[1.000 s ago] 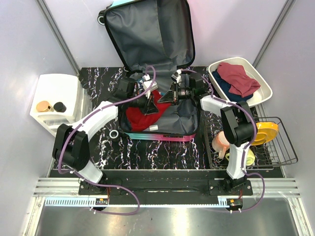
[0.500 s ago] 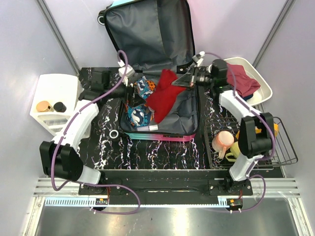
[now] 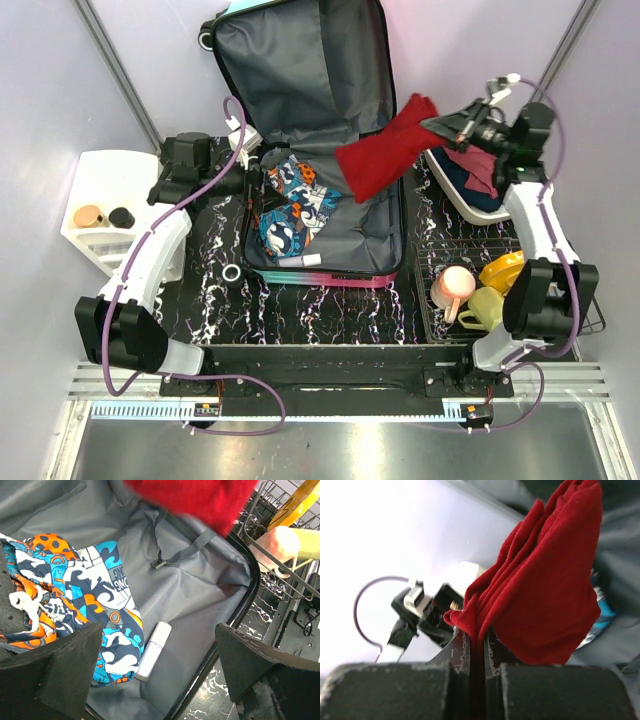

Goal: Open, take out, and arrange the luggage

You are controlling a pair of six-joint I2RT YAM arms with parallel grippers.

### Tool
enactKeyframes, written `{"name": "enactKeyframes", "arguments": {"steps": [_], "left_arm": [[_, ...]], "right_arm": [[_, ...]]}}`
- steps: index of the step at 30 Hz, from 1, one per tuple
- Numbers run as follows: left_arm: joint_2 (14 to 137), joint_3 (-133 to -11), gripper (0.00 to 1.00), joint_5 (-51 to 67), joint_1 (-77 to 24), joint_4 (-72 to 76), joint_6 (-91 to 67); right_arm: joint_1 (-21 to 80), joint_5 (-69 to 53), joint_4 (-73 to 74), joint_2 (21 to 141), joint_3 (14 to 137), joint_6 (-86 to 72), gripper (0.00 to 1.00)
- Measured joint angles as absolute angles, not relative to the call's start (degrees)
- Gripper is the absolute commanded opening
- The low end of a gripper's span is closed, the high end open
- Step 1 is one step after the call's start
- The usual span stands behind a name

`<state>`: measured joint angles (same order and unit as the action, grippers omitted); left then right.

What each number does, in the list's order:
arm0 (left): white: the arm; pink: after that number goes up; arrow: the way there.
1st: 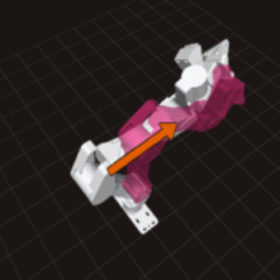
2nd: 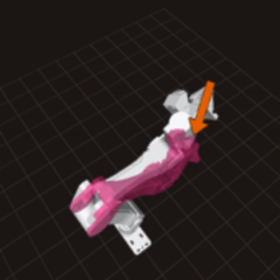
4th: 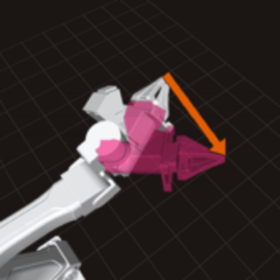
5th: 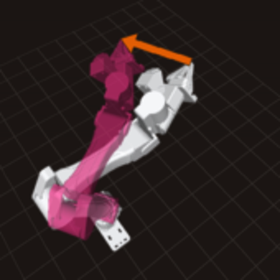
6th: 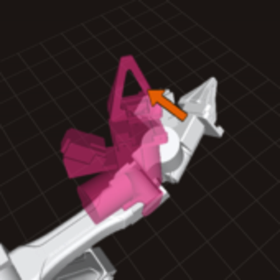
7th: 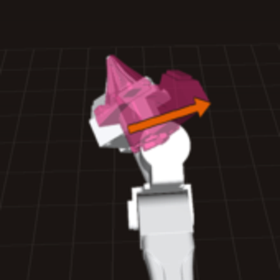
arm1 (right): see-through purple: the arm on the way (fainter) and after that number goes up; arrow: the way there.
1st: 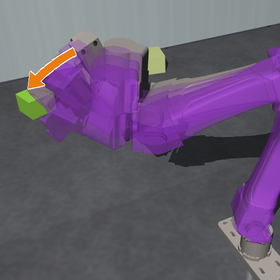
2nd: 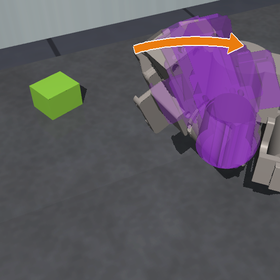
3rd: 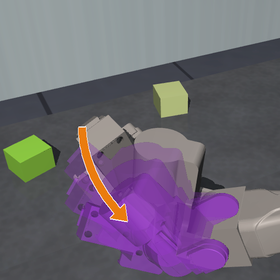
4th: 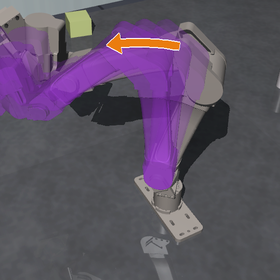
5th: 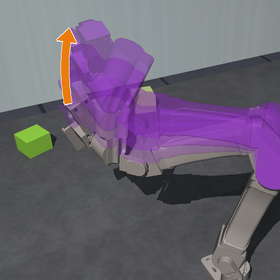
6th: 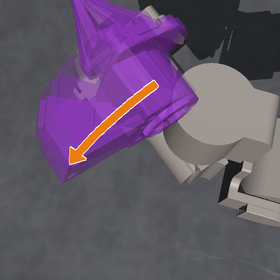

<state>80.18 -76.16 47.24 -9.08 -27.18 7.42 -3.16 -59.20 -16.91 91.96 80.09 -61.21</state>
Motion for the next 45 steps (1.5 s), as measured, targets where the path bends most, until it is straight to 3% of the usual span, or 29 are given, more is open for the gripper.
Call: {"name": "enactKeyframes", "arguments": {"steps": [9, 15, 27, 33, 45], "left_arm": [[80.2, -76.2, 0.99, 47.0, -8.2, -27.6, 7.0], [80.2, -76.2, 0.99, 46.8, -7.3, -27.7, 6.8], [79.4, -76.0, 0.99, 45.6, -5.9, -27.7, 7.0], [78.7, -75.5, 0.99, 44.3, -5.4, -28.2, 7.7], [78.7, -75.4, 0.99, 41.1, -2.2, -34.1, 11.2]], "right_arm": [[-22.2, -52.6, -13.8, 85.3, 81.1, -59.6, 0.00], [-30.6, -41.3, -6.4, 80.9, 81.1, -49.3, 0.00], [-30.5, -24.8, -2.4, 91.1, 80.7, -32.9, 0.00], [-29.7, -23.5, -3.1, 101.3, 82.0, -31.6, 0.00], [-19.1, -23.3, -4.2, 116.3, 98.1, -27.1, 0.00]]}}
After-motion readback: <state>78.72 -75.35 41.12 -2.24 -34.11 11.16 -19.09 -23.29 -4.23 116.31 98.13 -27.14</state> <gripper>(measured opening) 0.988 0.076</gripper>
